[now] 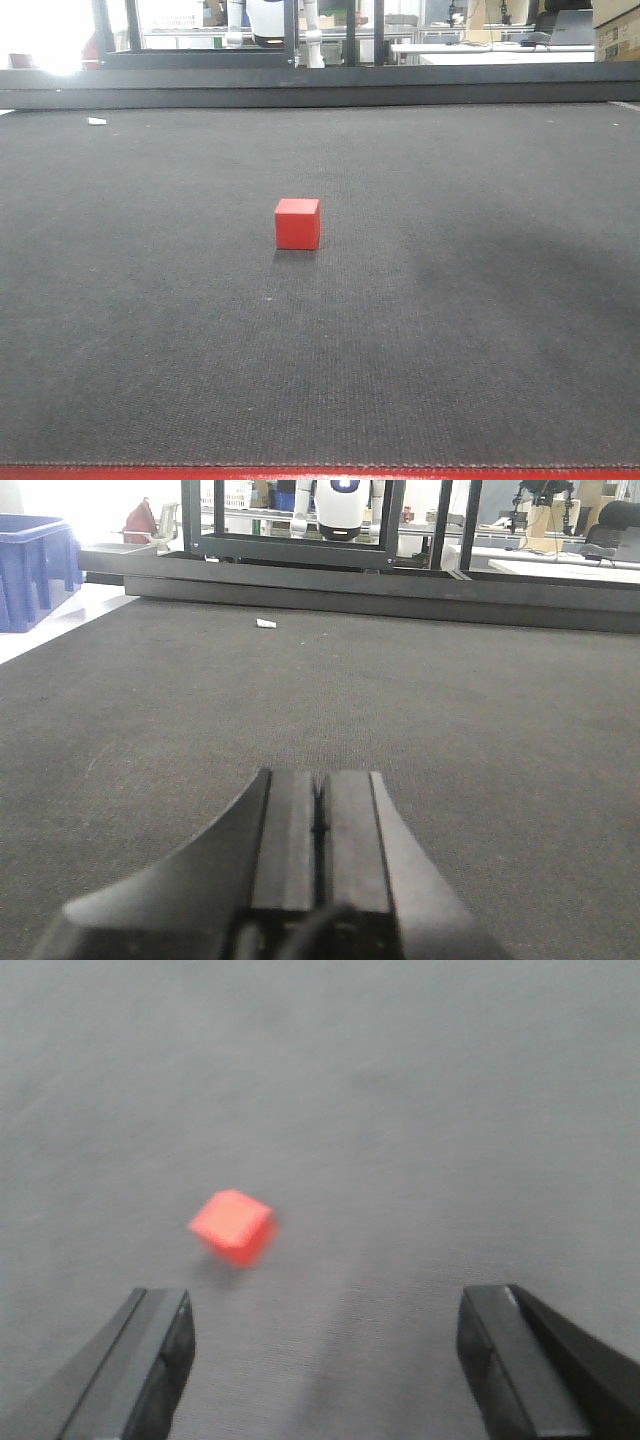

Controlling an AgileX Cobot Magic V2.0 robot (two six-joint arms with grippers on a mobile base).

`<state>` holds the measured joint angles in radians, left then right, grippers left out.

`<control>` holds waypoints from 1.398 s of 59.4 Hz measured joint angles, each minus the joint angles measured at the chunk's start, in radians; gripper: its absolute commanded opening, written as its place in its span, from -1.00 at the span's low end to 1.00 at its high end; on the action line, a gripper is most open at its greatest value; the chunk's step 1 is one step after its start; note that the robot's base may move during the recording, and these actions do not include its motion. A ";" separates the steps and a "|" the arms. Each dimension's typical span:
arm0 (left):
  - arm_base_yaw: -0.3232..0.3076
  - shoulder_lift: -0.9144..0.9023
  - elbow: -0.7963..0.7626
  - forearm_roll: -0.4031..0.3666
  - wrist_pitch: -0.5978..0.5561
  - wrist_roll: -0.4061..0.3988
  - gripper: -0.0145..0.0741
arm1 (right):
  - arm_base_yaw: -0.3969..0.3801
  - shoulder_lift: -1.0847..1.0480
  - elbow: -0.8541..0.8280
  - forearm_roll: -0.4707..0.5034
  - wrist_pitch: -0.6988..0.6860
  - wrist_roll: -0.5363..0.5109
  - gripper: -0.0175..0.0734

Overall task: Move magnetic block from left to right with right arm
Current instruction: 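Lower the open right gripper over the red cube and close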

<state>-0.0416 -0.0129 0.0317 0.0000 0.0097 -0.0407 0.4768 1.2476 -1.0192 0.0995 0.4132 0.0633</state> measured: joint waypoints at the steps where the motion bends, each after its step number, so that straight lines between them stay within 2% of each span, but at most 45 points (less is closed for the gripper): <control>1: 0.000 0.000 0.000 0.000 0.000 0.000 -0.94 | 0.010 0.020 -0.020 0.000 0.011 0.007 0.78; 7: 0.000 0.000 0.000 0.000 0.000 0.000 -0.94 | 0.073 0.171 -0.163 -0.003 0.084 0.072 0.78; 15: 0.000 0.000 0.000 0.000 0.000 0.000 -0.94 | 0.135 0.342 -0.352 -0.054 0.190 0.221 0.78; 26: 0.000 0.000 0.000 0.000 0.000 0.000 -0.94 | 0.207 0.561 -0.617 -0.220 0.410 0.502 0.78; 36: 0.000 0.000 0.000 0.000 0.000 0.000 -0.94 | 0.227 0.715 -0.806 -0.346 0.584 0.652 0.78; 44: 0.000 0.000 0.000 0.000 0.000 0.000 -0.94 | 0.229 0.798 -0.894 -0.370 0.643 0.692 0.78; 55: 0.000 0.000 0.000 0.000 0.000 0.000 -0.94 | 0.229 0.865 -0.917 -0.375 0.654 0.742 0.78; 83: 0.000 0.000 0.000 0.000 0.000 0.000 -0.94 | 0.229 0.966 -0.920 -0.358 0.612 0.754 0.74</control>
<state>-0.0416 -0.0129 0.0317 0.0000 0.0097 -0.0407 0.7059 2.2131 -1.9394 -0.2586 1.0251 0.8177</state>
